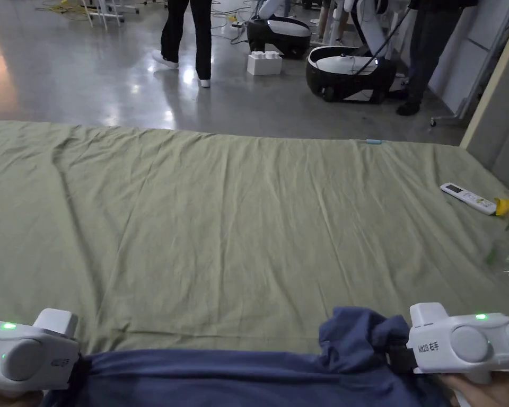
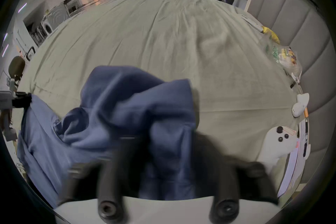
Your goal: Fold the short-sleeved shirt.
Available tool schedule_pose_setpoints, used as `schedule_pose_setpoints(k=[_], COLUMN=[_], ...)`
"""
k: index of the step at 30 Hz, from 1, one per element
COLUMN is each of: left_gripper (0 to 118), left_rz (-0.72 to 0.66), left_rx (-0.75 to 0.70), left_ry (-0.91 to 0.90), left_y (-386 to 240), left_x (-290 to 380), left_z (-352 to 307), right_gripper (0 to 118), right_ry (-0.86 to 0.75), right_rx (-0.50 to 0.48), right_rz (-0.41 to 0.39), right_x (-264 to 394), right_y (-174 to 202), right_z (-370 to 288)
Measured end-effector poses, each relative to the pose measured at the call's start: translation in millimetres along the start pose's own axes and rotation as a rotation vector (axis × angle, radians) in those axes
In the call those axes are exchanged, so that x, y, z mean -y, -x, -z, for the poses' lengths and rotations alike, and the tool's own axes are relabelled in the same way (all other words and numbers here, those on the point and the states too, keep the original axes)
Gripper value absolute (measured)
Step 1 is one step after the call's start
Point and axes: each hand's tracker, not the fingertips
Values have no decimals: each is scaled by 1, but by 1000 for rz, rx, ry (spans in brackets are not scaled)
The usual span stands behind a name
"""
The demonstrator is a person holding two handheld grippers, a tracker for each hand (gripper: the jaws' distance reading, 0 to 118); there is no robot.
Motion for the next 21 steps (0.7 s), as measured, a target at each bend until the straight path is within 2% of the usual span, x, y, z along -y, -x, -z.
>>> schedule_pose_setpoints(k=[1,2,4,5,7,9,14,18,21], left_gripper=[13,13,12,10,8,8,8,8,8], left_rz=[0,24,186,217,104,2,-70,-143,-126], left_rx=[-14,-49,-110,-115,-28,80,105,221,181], left_ry=[-26,-68,-132,-152,-262,-350,-474,-452,-399], left_y=[-2,-8,-25,-26,-14,0,28,38,28], left_x=[5,11,26,31,44,64,145,211,241], left_z=[-1,-3,-12,-20,-60,-102,-192,-218,-208], right_gripper=[7,3,3,3,3,3,3,3,3], right_ry=[-58,-81,-35,-58,-142,-220,-356,-392,-351], right_rx=[-27,-38,-49,-44,-11,-53,-74,-133,-116], right_rz=[-31,-46,-78,-114,-121,-74,35,156,159], right_x=[3,5,8,11,19,34,108,178,213], right_y=[8,15,26,28,24,14,-12,-13,-2], right_z=[-6,-9,-17,-26,-56,-92,-182,-226,-224])
